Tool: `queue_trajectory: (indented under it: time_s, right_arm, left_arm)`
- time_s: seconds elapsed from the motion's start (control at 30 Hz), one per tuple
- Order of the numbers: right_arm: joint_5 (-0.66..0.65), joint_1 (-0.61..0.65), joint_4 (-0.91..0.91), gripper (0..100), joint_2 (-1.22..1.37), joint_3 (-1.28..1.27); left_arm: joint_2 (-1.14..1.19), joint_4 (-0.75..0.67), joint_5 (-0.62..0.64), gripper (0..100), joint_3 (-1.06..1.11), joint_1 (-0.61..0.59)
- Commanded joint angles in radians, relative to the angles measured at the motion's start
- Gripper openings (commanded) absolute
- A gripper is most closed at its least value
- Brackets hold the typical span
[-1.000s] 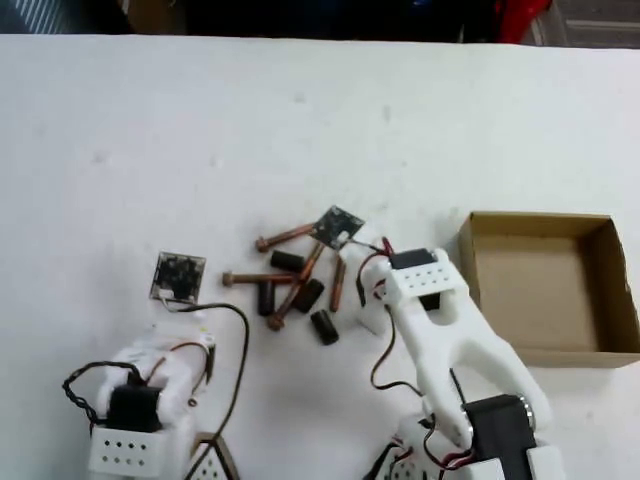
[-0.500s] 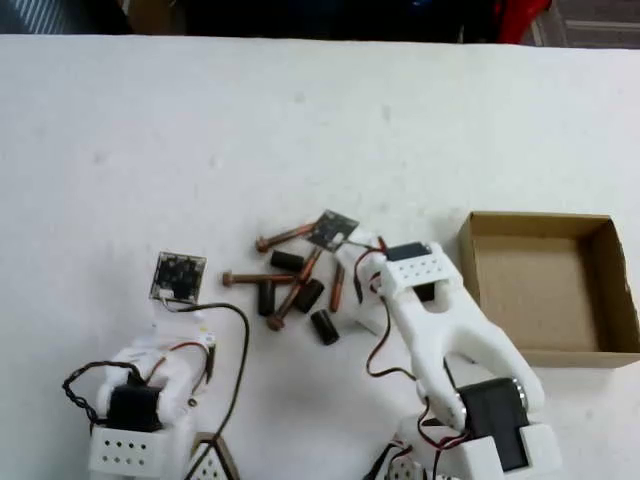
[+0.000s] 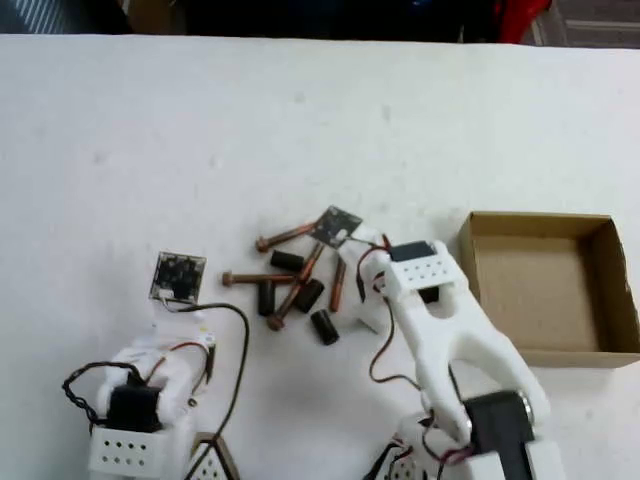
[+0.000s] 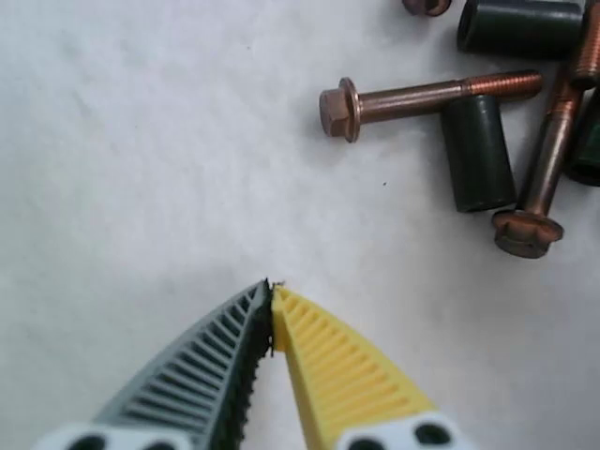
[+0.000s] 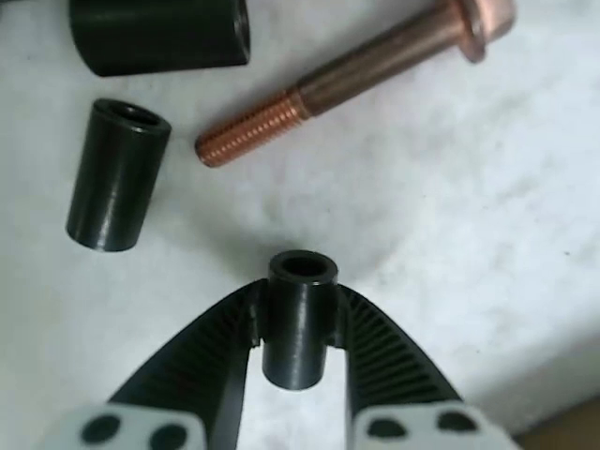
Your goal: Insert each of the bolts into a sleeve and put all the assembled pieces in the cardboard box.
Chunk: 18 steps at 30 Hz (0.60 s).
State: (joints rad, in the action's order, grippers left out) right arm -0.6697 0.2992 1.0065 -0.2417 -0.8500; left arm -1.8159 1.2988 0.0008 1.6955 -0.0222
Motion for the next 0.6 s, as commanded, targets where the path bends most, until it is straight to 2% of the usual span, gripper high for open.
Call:
queue_trajectory:
  time_s: [0.0, 0.07, 0.13, 0.27, 0.4, 0.57]
  right_arm:
    - [0.094, 0.001, 0.044, 1.6, -0.202, 0.023]
    - [0.132, 0.002, 0.071, 1.6, -0.311, 0.021]
    - [0.157, 0.002, 0.099, 1.6, -0.418, 0.017]
    - [0.201, -0.004, 0.162, 1.6, -0.585, -0.003]
    - [0.235, -0.004, 0.134, 1.6, -0.713, -0.110]
    - [0.239, -0.005, 0.061, 1.6, -0.831, -0.244]
  left_arm:
    - [-0.008, -0.077, 0.002, 2, -0.002, -0.068]
    - [-0.008, -0.130, -0.011, 3, -0.002, -0.148]
    - [-0.008, -0.164, -0.080, 2, -0.002, -0.196]
    - [-0.008, -0.164, -0.287, 3, -0.002, -0.216]
    - [-0.008, -0.164, -0.514, 3, -0.002, -0.216]
    - [-0.008, -0.172, -0.549, 2, -0.002, -0.214]
